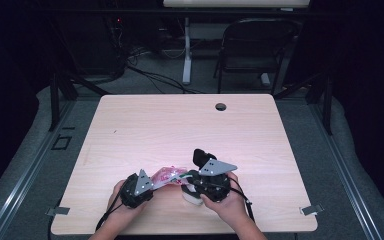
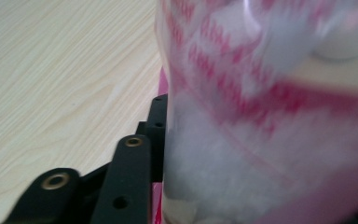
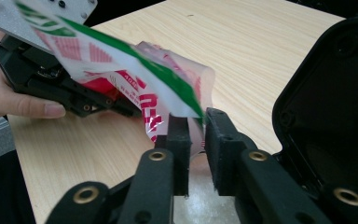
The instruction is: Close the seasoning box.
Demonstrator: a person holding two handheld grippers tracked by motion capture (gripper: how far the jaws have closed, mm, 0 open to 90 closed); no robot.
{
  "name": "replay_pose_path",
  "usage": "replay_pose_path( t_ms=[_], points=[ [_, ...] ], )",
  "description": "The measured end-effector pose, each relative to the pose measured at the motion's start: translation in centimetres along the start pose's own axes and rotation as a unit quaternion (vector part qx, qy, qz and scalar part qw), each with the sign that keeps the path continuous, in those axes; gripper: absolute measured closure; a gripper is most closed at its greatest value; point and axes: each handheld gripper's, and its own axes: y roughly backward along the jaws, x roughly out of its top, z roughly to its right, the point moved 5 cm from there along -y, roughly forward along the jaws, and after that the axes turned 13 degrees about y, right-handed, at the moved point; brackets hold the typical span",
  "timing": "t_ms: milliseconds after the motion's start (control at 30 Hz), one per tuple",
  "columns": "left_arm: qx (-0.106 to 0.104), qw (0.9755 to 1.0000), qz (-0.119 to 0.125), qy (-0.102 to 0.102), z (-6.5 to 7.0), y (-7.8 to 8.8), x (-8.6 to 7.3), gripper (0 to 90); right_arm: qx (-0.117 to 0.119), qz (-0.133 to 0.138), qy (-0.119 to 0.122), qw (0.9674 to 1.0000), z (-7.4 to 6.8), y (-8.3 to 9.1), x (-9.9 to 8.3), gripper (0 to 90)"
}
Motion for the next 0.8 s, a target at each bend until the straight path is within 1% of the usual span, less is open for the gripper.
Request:
replay_pose_path(
  t_ms=[67,133,167,233,267,300,400,500,567,633,700,800],
  points=[
    [-0.010,0.9999,0.010,0.009,0.1,0.1,0.2,57.7,0.004,0.003,-0.002,1.0000,0.0,0.0,0.1,83.3],
    [-0.013,0.9998,0.014,0.009,0.1,0.3,0.3,51.4,0.005,0.006,-0.005,1.0000,0.0,0.0,0.1,83.4],
    [-0.013,0.9996,0.023,0.008,0.1,0.5,0.4,50.2,0.005,0.003,-0.004,1.0000,0.0,0.0,0.1,83.4],
    [-0.016,0.9994,0.031,0.009,0.2,0.9,0.7,48.2,0.001,0.001,-0.002,1.0000,0.0,0.0,0.0,82.9],
    [-0.016,0.9994,0.031,0.009,0.2,0.9,0.7,48.0,0.001,0.001,-0.002,1.0000,0.0,0.0,0.0,82.9],
    [-0.017,0.9990,0.041,0.008,0.3,1.5,1.0,47.5,0.002,0.002,-0.001,1.0000,-0.1,0.0,0.1,82.6],
    [-0.019,0.9982,0.057,0.006,0.7,2.1,1.5,47.5,0.002,0.005,-0.004,1.0000,-0.1,0.0,0.1,82.1],
    [-0.024,0.9971,0.072,0.003,1.2,2.6,2.0,50.7,0.003,0.004,-0.002,1.0000,-0.1,0.0,0.1,81.2],
    [-0.019,0.9968,0.078,-0.004,1.4,2.9,2.2,57.1,0.003,0.004,-0.002,1.0000,-0.1,0.0,0.2,79.8],
    [-0.013,0.9968,0.079,-0.006,1.4,3.1,2.3,63.5,0.006,0.008,-0.002,1.0000,-0.2,0.0,0.2,76.0],
    [-0.011,0.9965,0.083,0.003,1.2,3.3,2.4,66.9,0.004,0.014,-0.003,0.9999,-0.2,0.0,0.4,71.0],
    [-0.013,0.9952,0.093,0.028,0.4,3.6,2.5,71.3,-0.004,0.029,-0.004,0.9996,-0.2,0.2,0.6,62.2]
  ],
)
